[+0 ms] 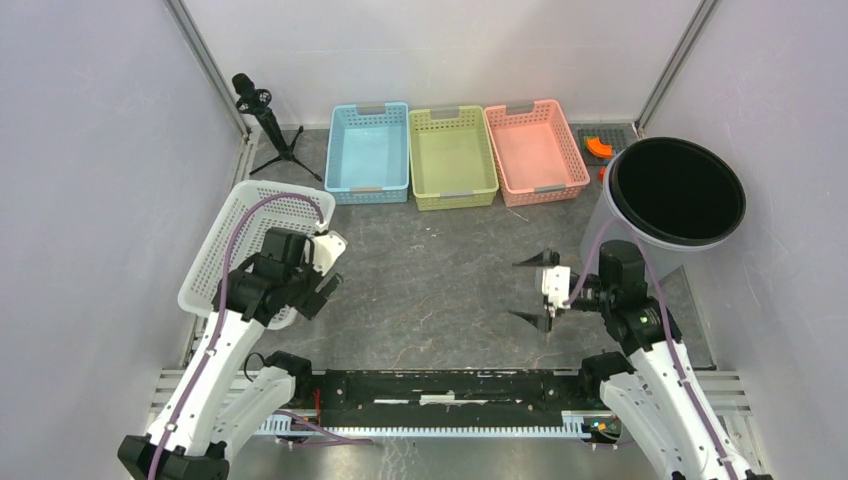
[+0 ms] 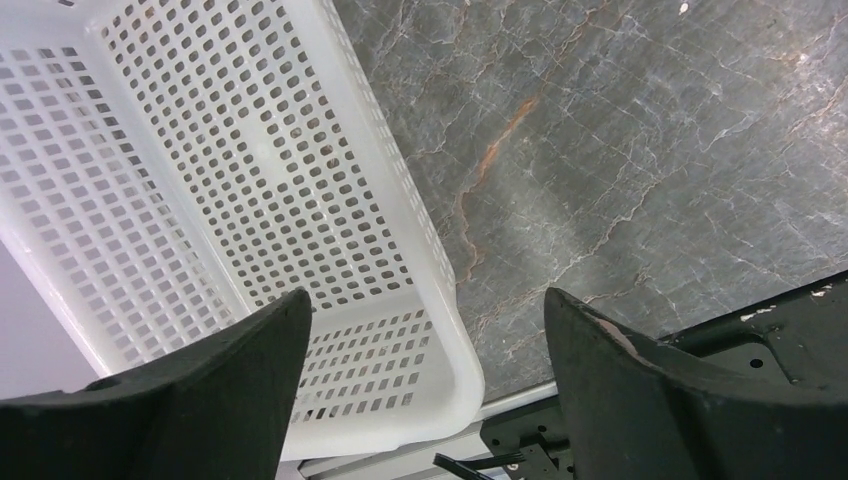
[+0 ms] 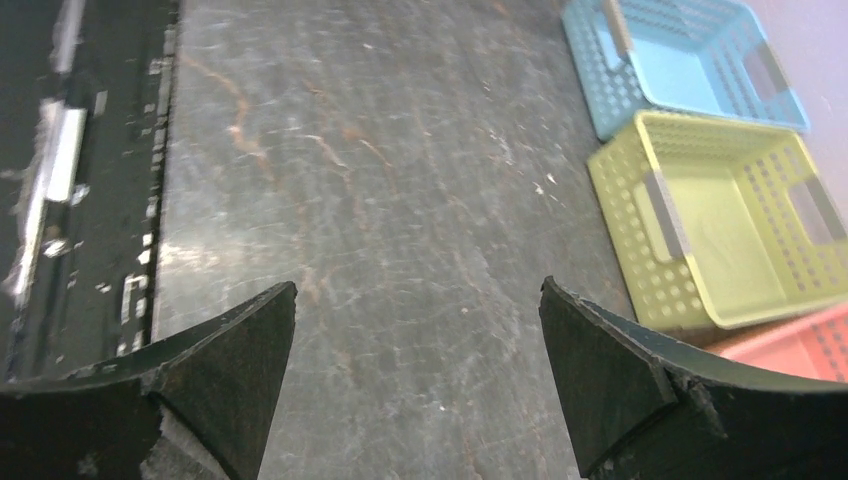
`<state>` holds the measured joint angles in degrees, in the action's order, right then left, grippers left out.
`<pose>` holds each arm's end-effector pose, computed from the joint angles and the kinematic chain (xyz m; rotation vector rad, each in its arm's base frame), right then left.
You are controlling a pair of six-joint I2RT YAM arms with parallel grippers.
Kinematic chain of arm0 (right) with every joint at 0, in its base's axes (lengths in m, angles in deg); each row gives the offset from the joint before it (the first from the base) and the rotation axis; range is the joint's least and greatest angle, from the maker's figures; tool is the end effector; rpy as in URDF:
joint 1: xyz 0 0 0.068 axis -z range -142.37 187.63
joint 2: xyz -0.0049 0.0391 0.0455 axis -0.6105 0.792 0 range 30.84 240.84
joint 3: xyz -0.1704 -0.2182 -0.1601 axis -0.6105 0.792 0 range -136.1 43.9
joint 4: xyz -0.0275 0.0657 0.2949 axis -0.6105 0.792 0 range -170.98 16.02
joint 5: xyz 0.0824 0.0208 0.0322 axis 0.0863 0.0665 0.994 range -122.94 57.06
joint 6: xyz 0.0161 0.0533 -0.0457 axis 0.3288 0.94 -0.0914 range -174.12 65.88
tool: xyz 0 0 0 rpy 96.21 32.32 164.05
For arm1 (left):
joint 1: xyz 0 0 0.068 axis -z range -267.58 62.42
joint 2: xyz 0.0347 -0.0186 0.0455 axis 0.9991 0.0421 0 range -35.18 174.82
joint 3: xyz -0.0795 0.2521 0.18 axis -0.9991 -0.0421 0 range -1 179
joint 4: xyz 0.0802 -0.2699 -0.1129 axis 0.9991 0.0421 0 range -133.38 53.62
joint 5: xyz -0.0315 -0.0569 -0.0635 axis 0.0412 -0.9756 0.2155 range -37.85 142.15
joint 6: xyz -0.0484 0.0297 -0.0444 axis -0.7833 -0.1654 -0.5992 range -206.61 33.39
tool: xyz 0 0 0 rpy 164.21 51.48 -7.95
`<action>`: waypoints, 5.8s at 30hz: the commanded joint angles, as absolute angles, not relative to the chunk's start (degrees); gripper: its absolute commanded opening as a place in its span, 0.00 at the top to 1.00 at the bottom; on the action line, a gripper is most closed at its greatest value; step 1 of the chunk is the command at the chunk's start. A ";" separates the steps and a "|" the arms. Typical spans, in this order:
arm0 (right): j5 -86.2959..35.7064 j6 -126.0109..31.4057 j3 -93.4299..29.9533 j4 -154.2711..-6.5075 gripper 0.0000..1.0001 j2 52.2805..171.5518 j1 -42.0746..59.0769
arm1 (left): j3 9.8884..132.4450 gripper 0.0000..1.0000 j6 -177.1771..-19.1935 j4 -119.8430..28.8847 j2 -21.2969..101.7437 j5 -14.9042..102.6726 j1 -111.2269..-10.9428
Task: Turn the large container upside down
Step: Adjust the container at the center of the board.
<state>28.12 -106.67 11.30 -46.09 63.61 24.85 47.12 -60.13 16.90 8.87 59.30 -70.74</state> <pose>0.1162 0.0800 0.2826 -1.4575 1.2358 0.6901 0.1495 -0.0376 0.3004 0.8981 2.3929 0.2243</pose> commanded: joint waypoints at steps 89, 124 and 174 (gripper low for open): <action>-55.70 -103.92 -32.82 -64.62 0.02 135.84 17.90 | 42.33 0.00 -63.74 6.06 -0.10 49.40 -79.47; -40.79 -100.38 -30.76 -60.83 0.02 127.97 14.52 | 43.97 0.00 -60.18 6.21 7.34 55.32 -79.87; -64.71 -99.95 -61.77 -93.89 0.02 165.74 -10.71 | 41.28 0.03 -61.35 3.48 18.37 52.41 -79.76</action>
